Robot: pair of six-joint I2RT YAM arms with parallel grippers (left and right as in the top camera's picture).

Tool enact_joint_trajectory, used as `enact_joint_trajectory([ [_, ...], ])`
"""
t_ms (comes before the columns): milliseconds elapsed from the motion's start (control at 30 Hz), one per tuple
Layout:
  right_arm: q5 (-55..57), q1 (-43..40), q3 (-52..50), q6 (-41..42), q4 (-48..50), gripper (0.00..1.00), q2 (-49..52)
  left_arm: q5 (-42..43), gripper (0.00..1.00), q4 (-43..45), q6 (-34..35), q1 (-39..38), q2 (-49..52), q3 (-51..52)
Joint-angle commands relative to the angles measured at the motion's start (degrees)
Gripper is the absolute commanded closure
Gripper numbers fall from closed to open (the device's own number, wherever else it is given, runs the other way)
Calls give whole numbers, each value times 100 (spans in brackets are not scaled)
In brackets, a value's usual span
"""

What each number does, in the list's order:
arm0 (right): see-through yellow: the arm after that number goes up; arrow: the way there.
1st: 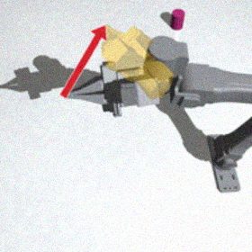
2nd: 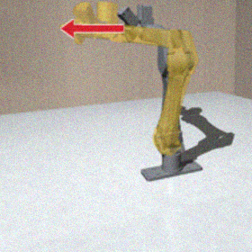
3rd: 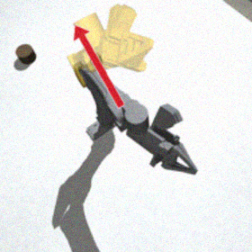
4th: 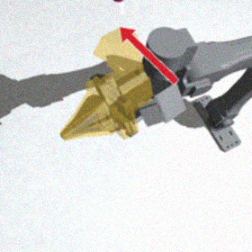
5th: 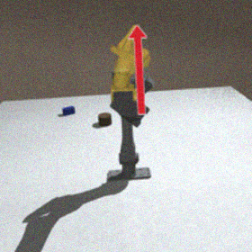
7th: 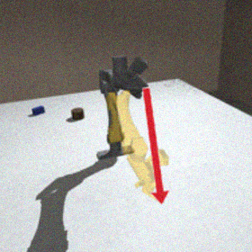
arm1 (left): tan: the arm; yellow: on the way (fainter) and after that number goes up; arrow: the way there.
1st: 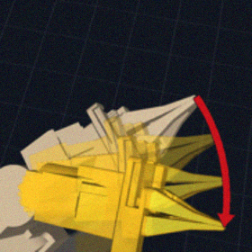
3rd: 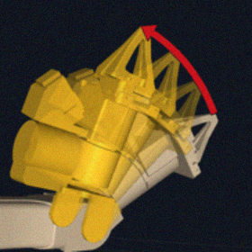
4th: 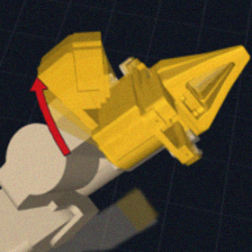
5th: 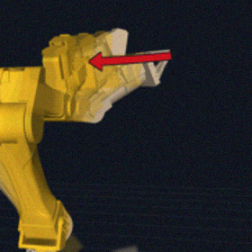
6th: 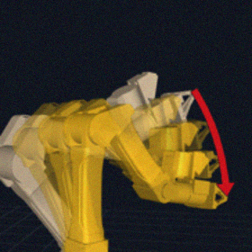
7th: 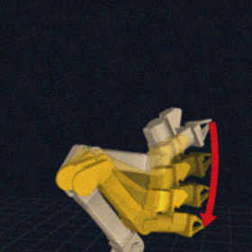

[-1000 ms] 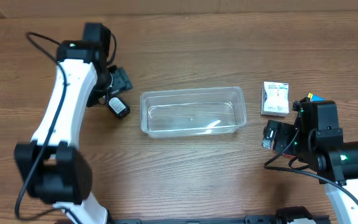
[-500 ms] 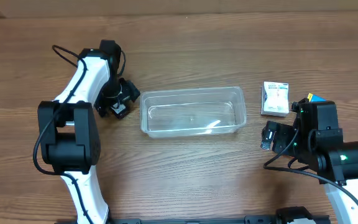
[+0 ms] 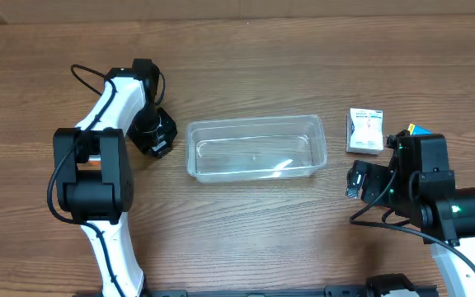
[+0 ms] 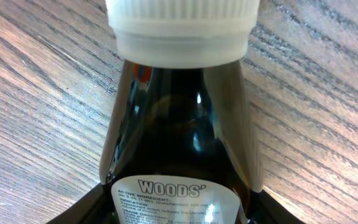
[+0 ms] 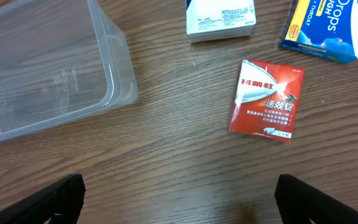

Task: Pack container
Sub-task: 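Carry the dark bottle into the container and release it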

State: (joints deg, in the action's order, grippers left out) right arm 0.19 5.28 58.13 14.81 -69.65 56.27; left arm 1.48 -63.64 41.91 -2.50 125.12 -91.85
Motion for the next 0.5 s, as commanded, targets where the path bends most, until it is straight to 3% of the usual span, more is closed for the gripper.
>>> enact_joint_trajectory([
  [0, -33, -26, 175, 24, 24, 0, -20, -85, 55, -92, -44, 35, 140, 70],
  [100, -31, -26, 175, 24, 20, 0, -20, -258, 62, -446, -173, 33, 122, -192],
  [200, -28, -26, 175, 24, 35, 0, -20, -520, 62, -890, -343, -39, -155, -710],
  [333, -31, -26, 175, 24, 37, 0, -20, -612, 62, -1093, -468, -339, -1401, -1012],
  [467, -31, -26, 175, 24, 98, 0, -20, -643, 64, -1043, -1333, -1200, -2629, -1012],
])
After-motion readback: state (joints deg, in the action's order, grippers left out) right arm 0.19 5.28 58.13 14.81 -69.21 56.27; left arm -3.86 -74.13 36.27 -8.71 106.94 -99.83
